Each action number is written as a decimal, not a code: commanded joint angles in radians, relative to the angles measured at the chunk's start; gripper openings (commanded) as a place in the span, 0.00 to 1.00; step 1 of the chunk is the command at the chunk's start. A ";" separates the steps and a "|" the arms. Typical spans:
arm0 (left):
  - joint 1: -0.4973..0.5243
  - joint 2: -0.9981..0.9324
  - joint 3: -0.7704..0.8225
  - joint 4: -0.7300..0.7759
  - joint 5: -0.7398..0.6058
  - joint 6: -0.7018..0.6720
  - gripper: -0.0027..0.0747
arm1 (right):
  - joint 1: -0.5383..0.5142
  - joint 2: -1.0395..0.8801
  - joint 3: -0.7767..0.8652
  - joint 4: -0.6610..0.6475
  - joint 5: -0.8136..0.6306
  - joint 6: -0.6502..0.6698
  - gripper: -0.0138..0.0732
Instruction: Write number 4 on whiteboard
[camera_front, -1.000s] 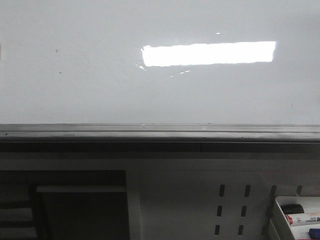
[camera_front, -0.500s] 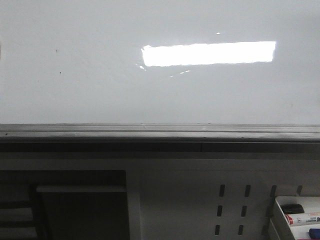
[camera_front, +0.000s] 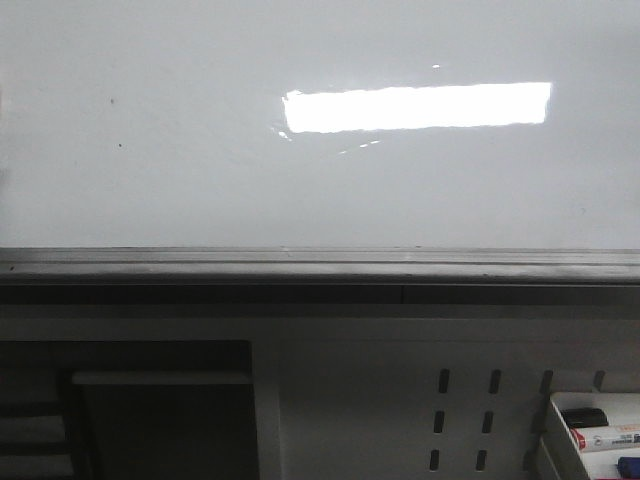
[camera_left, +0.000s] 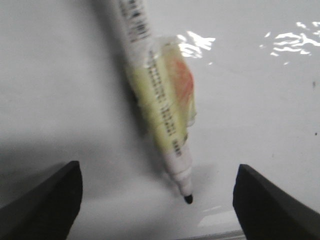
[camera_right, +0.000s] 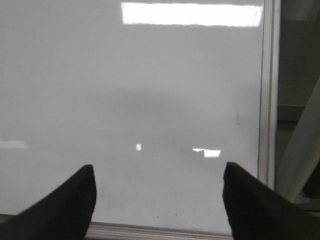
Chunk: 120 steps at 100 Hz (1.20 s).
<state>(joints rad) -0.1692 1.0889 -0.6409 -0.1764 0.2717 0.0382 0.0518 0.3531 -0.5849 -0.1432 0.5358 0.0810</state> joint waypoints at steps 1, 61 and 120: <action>-0.015 0.011 -0.039 0.011 -0.103 0.005 0.77 | -0.005 0.014 -0.036 -0.019 -0.079 -0.008 0.71; -0.015 0.072 -0.039 0.011 -0.195 0.005 0.33 | -0.005 0.014 -0.036 -0.019 -0.079 -0.008 0.71; -0.015 0.067 -0.041 0.011 -0.193 0.005 0.01 | -0.005 0.014 -0.038 -0.009 -0.081 -0.008 0.71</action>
<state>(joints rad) -0.1772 1.1765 -0.6487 -0.1628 0.1439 0.0423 0.0518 0.3531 -0.5849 -0.1432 0.5358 0.0810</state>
